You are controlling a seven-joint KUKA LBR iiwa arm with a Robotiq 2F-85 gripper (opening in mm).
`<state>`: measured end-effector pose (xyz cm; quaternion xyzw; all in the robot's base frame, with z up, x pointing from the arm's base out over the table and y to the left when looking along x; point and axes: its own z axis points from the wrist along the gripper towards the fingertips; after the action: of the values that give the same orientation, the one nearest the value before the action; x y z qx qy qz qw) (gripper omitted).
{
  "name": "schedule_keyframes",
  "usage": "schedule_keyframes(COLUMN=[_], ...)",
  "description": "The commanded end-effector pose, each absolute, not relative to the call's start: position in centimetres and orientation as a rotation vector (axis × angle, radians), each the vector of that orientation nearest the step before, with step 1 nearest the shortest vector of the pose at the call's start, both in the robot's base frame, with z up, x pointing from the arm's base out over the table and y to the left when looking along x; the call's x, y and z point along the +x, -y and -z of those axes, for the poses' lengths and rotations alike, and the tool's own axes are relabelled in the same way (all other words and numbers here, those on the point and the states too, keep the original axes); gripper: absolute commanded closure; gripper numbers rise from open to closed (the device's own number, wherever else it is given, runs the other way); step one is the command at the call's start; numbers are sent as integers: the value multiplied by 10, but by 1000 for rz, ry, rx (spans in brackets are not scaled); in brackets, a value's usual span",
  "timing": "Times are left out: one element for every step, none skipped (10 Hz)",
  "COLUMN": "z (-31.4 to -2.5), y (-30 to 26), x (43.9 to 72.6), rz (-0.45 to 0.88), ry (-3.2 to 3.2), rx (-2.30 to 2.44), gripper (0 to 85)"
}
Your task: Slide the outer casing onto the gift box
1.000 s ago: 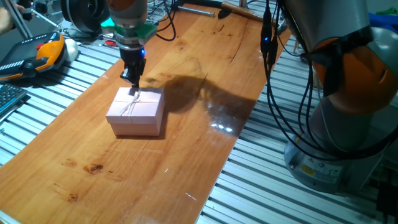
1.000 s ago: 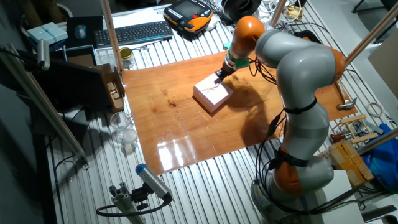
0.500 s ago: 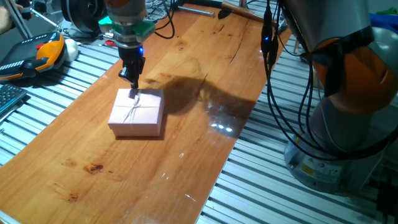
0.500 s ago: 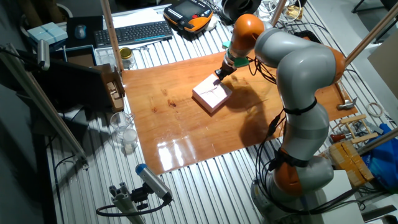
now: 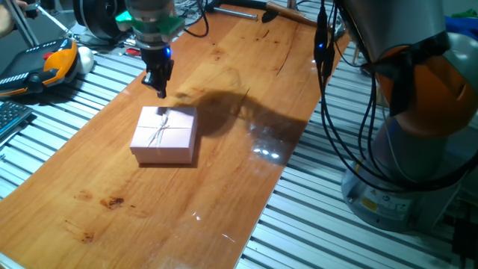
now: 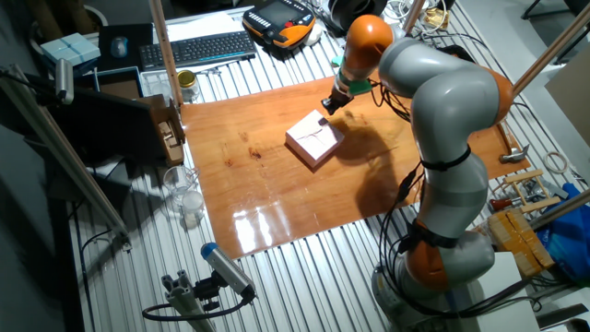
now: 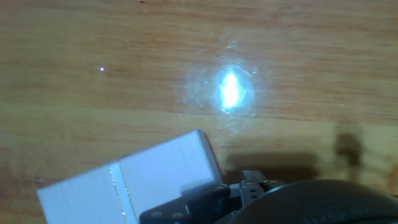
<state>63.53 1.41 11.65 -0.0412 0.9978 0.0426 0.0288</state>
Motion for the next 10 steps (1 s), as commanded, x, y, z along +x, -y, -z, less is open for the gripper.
schedule_keyframes(z=[-121,-126,-129,-134,-141,-148,-155,-161,-167,-171], y=[-9,-3,4,14,28,40,51,62,73,80], x=[636,637,638,639,643,646,649,652,655,657], rz=[-110,-93,-69,-62,-63,-61,-21,10,24,72], ry=[-3080,-3079,-3075,-3073,-3070,-3070,-3071,-3073,-3069,-3067], rx=[-128,-133,-145,-152,-164,-166,-168,-166,-176,-182], gripper=[850,850,850,850,850,850,850,850,850,850])
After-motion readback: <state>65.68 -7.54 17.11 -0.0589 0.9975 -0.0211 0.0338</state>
